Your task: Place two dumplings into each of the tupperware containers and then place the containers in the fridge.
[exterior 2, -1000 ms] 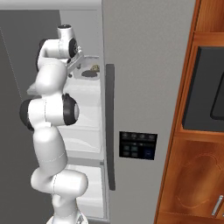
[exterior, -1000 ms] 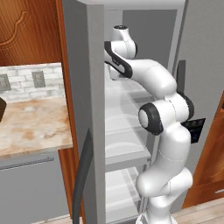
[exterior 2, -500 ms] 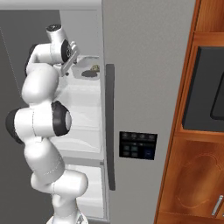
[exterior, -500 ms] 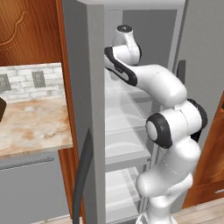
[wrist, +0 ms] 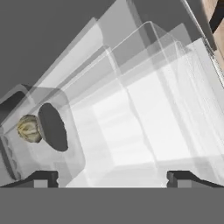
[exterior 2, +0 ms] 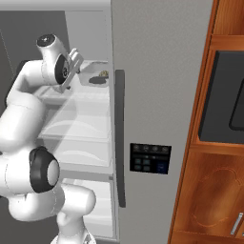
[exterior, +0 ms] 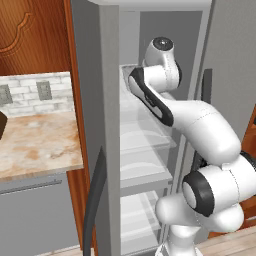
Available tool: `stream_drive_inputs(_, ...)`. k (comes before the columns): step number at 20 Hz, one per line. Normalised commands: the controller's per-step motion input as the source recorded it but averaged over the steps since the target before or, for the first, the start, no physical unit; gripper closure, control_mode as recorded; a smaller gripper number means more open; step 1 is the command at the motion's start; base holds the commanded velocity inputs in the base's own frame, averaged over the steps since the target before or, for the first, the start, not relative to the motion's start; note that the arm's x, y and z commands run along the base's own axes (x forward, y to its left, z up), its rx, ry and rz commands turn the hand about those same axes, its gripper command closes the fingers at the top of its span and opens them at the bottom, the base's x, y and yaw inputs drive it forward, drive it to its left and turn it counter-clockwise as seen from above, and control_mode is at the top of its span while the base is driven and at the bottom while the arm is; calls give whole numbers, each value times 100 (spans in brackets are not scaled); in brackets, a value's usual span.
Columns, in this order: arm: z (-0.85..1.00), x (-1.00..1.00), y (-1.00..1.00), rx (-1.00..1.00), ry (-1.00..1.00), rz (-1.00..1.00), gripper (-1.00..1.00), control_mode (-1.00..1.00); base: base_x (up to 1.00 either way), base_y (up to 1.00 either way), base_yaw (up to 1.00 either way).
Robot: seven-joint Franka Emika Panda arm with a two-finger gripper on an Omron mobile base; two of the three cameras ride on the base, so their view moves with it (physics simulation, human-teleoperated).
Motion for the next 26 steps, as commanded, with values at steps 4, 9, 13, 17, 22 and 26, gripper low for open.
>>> stream_drive_inputs(4,10,-100,-34,3,-4,-12,-100,-100,0,0,0)
stream_drive_inputs(9,7,-100,-4,-4,0,15,-100,-100,0,0,0)
stream_drive_inputs(13,0,-100,-17,-7,0,21,-100,-100,0,0,0)
stream_drive_inputs(17,-1,-95,-27,-14,8,11,-100,-100,0,0,0)
stream_drive_inputs(22,0,-54,-32,-20,21,13,-100,-100,0,0,0)
stream_drive_inputs(26,-2,-24,-21,-25,28,14,-100,-100,0,0,0)
